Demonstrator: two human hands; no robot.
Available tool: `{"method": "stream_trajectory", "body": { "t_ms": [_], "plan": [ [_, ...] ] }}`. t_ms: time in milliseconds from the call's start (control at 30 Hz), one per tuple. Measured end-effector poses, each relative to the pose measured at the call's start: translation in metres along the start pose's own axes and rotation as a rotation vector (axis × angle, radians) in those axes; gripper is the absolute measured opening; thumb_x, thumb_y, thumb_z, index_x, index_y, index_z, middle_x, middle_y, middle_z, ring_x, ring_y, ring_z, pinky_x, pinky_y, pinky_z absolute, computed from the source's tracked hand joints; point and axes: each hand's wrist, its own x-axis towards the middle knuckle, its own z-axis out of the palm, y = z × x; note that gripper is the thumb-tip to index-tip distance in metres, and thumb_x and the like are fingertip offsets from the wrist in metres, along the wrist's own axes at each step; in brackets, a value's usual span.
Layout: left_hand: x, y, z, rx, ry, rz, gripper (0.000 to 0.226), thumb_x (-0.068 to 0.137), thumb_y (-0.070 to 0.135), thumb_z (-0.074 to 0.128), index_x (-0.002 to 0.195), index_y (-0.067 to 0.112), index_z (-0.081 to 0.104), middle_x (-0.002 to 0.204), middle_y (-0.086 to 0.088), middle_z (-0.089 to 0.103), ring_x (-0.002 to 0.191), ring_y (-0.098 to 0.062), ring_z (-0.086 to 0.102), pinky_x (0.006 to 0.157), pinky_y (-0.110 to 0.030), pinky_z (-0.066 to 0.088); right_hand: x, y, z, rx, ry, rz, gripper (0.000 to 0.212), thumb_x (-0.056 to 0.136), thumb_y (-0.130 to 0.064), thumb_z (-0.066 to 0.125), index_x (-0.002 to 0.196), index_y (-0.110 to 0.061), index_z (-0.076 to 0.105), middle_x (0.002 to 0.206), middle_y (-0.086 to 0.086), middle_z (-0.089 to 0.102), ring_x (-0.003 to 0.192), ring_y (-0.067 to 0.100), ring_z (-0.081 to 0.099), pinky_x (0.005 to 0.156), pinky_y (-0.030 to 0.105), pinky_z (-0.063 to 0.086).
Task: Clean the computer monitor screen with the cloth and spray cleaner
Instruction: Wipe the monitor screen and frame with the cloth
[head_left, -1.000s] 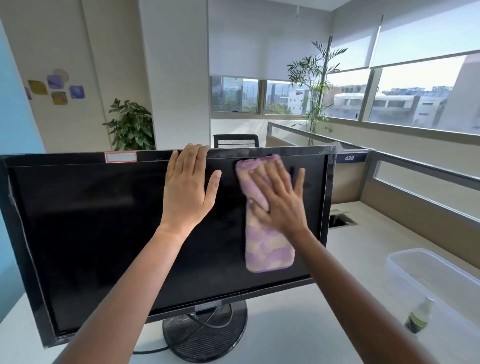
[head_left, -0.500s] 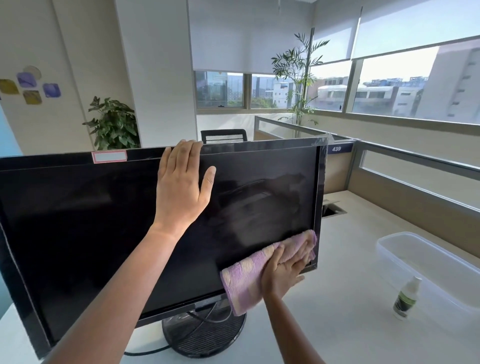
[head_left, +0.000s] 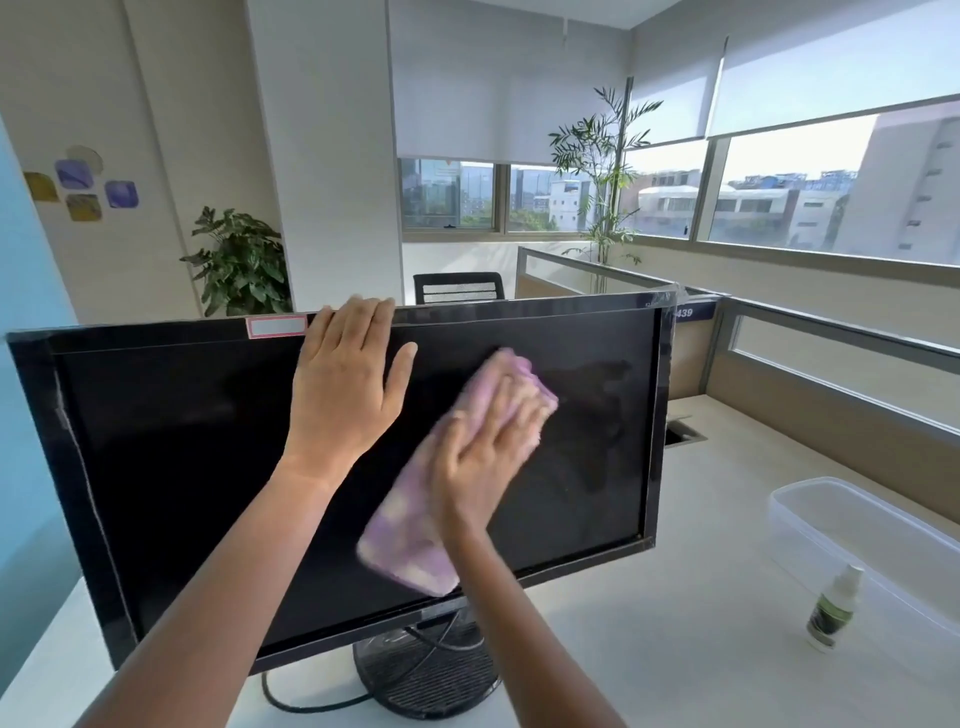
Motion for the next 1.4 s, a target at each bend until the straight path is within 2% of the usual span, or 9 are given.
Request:
{"method": "stream_trajectory", "body": {
  "t_ms": [200, 333, 467, 600, 733, 900, 1067, 1200, 1400],
  "plan": [
    [-0.029, -0.045, -0.004, 0.127, 0.061, -0.096, 0.057, 0.095, 0.036, 0.025, 0.139, 0.001, 0.033, 0.143, -0.022, 0.041, 0.134, -0.037, 0.036, 0.111, -0.054, 0.024, -0.049, -0.003, 0.035, -0.434, -0.219, -0.855, 0.066, 0.089, -0.046, 0.038, 0.146, -0.026, 0.012, 0.153, 0.003, 0.018, 0.144, 0.025, 0.011, 0.111, 0.058, 0.025],
    [-0.037, -0.06, -0.006, 0.154, 0.11, -0.104, 0.056, 0.095, 0.035, 0.027, 0.14, 0.001, 0.031, 0.144, -0.021, 0.04, 0.135, -0.037, 0.035, 0.112, -0.054, 0.022, -0.011, 0.028, 0.017, -0.535, -0.171, -1.146, 0.062, 0.082, -0.051, 0.044, 0.14, -0.033, 0.032, 0.148, -0.003, 0.034, 0.139, 0.023, 0.025, 0.105, 0.061, 0.02],
    [-0.041, -0.068, -0.005, 0.164, 0.127, -0.114, 0.055, 0.096, 0.033, 0.029, 0.139, 0.001, 0.033, 0.142, -0.02, 0.043, 0.134, -0.036, 0.037, 0.112, -0.054, 0.023, 0.04, 0.067, -0.016, -0.55, -0.057, -0.991, 0.06, 0.079, -0.049, 0.045, 0.135, -0.03, 0.04, 0.142, 0.003, 0.04, 0.138, 0.027, 0.025, 0.109, 0.06, 0.011],
    [-0.04, -0.069, -0.003, 0.139, 0.146, -0.112, 0.054, 0.095, 0.033, 0.03, 0.138, 0.0, 0.035, 0.142, -0.02, 0.044, 0.133, -0.036, 0.038, 0.112, -0.052, 0.025, 0.073, 0.103, -0.048, -0.515, 0.033, -0.526, 0.063, 0.084, -0.046, 0.038, 0.141, -0.022, 0.032, 0.147, 0.014, 0.036, 0.143, 0.027, 0.014, 0.113, 0.056, 0.006],
    [-0.04, -0.066, -0.002, 0.096, 0.152, -0.128, 0.055, 0.094, 0.033, 0.03, 0.137, -0.001, 0.036, 0.143, -0.021, 0.042, 0.134, -0.037, 0.036, 0.112, -0.051, 0.024, 0.066, 0.118, -0.057, -0.3, 0.119, 0.049, 0.07, 0.085, -0.05, 0.023, 0.146, -0.018, 0.018, 0.156, 0.01, 0.015, 0.145, 0.026, 0.007, 0.116, 0.055, 0.005],
    [-0.042, -0.064, -0.002, 0.08, 0.14, -0.135, 0.056, 0.094, 0.034, 0.029, 0.139, -0.001, 0.033, 0.144, -0.021, 0.039, 0.136, -0.037, 0.033, 0.113, -0.051, 0.021, 0.033, 0.096, -0.037, -0.057, 0.229, 0.365, 0.067, 0.09, -0.046, 0.022, 0.148, -0.016, 0.005, 0.158, 0.01, 0.003, 0.146, 0.026, -0.003, 0.117, 0.053, 0.002],
    [-0.045, -0.063, -0.002, 0.04, 0.139, -0.156, 0.058, 0.094, 0.036, 0.025, 0.14, 0.001, 0.03, 0.148, -0.018, 0.034, 0.139, -0.033, 0.029, 0.114, -0.05, 0.016, -0.029, 0.048, 0.0, 0.009, 0.091, 0.198, 0.068, 0.087, -0.044, 0.027, 0.145, -0.022, 0.0, 0.156, 0.01, -0.005, 0.144, 0.024, -0.008, 0.116, 0.05, 0.002],
    [-0.06, -0.063, 0.001, 0.009, 0.166, -0.17, 0.056, 0.095, 0.034, 0.027, 0.142, 0.003, 0.028, 0.15, -0.016, 0.03, 0.14, -0.027, 0.02, 0.114, -0.049, 0.013, -0.076, 0.026, 0.028, -0.17, -0.068, -0.206, 0.066, 0.092, -0.042, 0.029, 0.148, -0.017, 0.005, 0.157, 0.009, -0.004, 0.144, 0.032, -0.005, 0.116, 0.052, 0.004],
    [-0.103, -0.079, 0.01, 0.055, 0.065, -0.32, 0.061, 0.093, 0.037, 0.024, 0.143, 0.002, 0.023, 0.152, -0.021, 0.023, 0.141, -0.036, 0.02, 0.113, -0.055, 0.015, -0.076, 0.05, 0.026, -0.46, -0.226, -0.857, 0.049, 0.09, -0.045, 0.036, 0.136, -0.028, 0.037, 0.147, 0.004, 0.035, 0.136, 0.028, 0.029, 0.109, 0.059, 0.022]
  ]
}}
